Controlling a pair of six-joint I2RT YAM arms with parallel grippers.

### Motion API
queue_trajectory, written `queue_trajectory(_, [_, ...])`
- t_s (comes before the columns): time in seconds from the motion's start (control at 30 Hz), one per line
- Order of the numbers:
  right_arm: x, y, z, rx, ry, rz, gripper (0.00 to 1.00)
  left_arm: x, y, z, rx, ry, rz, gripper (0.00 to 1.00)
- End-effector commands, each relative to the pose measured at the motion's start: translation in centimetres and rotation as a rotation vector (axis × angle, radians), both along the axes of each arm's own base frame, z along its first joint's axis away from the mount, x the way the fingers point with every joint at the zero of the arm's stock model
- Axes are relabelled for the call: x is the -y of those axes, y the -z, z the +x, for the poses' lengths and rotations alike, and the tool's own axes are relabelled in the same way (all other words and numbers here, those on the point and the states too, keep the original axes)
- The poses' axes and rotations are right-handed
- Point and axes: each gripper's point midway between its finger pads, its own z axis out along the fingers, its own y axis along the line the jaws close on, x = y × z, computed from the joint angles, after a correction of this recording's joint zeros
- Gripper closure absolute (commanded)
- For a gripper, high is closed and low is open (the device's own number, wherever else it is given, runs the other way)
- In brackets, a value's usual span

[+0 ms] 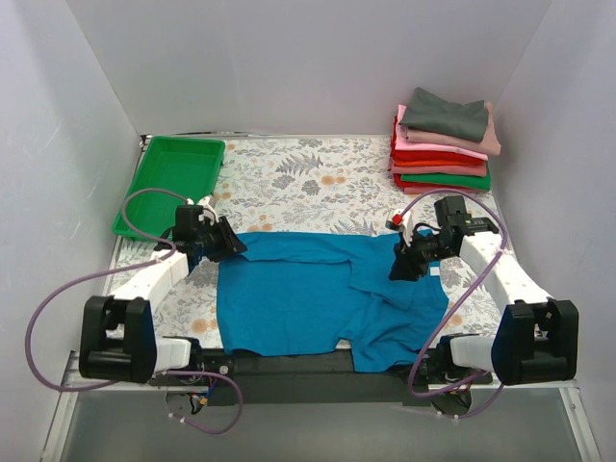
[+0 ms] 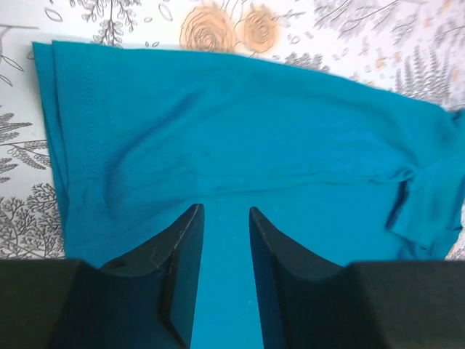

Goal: Fold and stack the t-shirts
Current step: Fold the tshirt

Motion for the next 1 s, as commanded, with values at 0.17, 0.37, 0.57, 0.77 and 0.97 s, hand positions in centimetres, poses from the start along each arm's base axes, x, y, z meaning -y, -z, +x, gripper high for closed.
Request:
queue_trajectory(0.17, [0.0, -0.2, -0.1, 0.010, 0.010, 0.027, 0.58, -0.7, 3.1, 0.6, -0.108, -0.035, 0.109, 0.75])
queue_trajectory(0.37, [0.0, -0.4, -0.1, 0.024, 0.009, 0.029, 0.58, -2.1, 3.9, 0.3, -0.144, -0.095, 0.173, 0.80])
queue_trajectory(0.57, [0.0, -0.5, -0.1, 0.030, 0.010, 0.028, 0.58, -1.4, 3.2, -1.0, -0.157, -0.061, 0.131, 0.80])
queue_trajectory(0.77, [0.1, -0.4, -0.1, 0.025, 0.011, 0.030, 0.58, -0.2, -2.8, -0.5, 0.047, -0.030, 0.047, 0.79])
queue_trajectory(0.97, [0.0, -0.4, -0.1, 0.025, 0.009, 0.032, 0.58, -0.9, -3.7, 2.6, 0.080, -0.108, 0.067, 0.75])
